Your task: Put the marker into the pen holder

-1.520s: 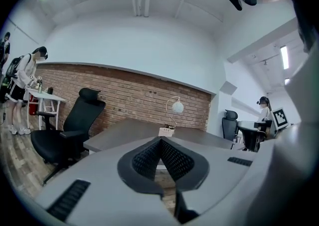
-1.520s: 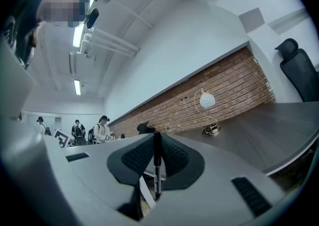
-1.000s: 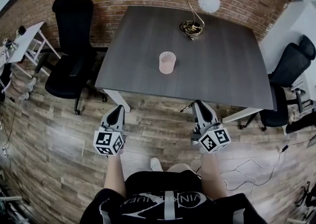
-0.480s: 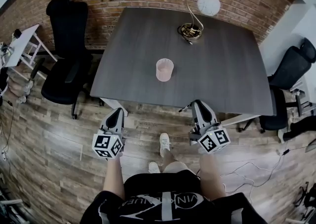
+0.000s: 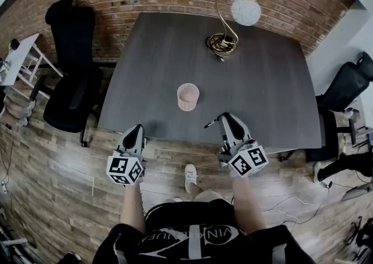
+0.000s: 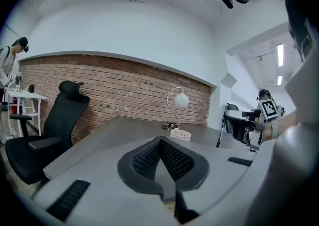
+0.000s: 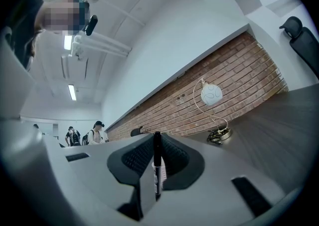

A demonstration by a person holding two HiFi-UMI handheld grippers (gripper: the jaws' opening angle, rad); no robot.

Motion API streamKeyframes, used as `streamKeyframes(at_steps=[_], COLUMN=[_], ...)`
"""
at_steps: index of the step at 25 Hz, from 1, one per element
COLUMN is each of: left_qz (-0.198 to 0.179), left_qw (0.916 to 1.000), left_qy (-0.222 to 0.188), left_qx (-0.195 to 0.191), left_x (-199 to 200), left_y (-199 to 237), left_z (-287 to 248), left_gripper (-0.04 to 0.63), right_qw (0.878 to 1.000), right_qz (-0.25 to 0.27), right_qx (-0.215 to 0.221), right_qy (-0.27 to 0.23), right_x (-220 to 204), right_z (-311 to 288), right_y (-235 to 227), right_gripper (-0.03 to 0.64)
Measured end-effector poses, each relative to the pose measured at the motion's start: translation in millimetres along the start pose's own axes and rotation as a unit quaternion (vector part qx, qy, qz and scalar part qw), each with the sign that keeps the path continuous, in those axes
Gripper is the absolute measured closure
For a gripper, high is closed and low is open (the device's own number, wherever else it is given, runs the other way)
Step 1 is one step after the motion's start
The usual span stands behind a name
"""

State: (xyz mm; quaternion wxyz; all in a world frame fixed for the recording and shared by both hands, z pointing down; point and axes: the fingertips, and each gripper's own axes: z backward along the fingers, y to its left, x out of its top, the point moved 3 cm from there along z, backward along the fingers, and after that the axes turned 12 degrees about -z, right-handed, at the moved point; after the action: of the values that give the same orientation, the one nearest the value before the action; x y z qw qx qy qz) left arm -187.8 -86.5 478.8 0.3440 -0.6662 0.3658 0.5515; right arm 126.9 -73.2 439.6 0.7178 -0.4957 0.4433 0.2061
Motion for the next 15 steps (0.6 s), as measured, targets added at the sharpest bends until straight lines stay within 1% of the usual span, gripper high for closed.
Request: streamKeyframes(at_steps=[5,10,15], left_qz=[0.003,0.004,0.002], left_qw=[1.0000,0.9999,0.9997], left_qy=[0.002,0.004,0.003], left_qx=[0.002,0.013,0.025], left_x=[0,2,10], left_y=[4,13,20], left_z=[-25,-38,-50], left_gripper=[0.583,0.583,0.583], right_qw=[1.000,0.998,0.995], right_qz=[0.001,0.011,0.003], right_qx=[0.022,0.053,0.092], right_qy=[0.005,0.020,0.029], right_x=[8,9,19], right_z=[-33,-61,-83], right_y=[-7,-4,1], right_gripper=[0.560,0.560,0.560])
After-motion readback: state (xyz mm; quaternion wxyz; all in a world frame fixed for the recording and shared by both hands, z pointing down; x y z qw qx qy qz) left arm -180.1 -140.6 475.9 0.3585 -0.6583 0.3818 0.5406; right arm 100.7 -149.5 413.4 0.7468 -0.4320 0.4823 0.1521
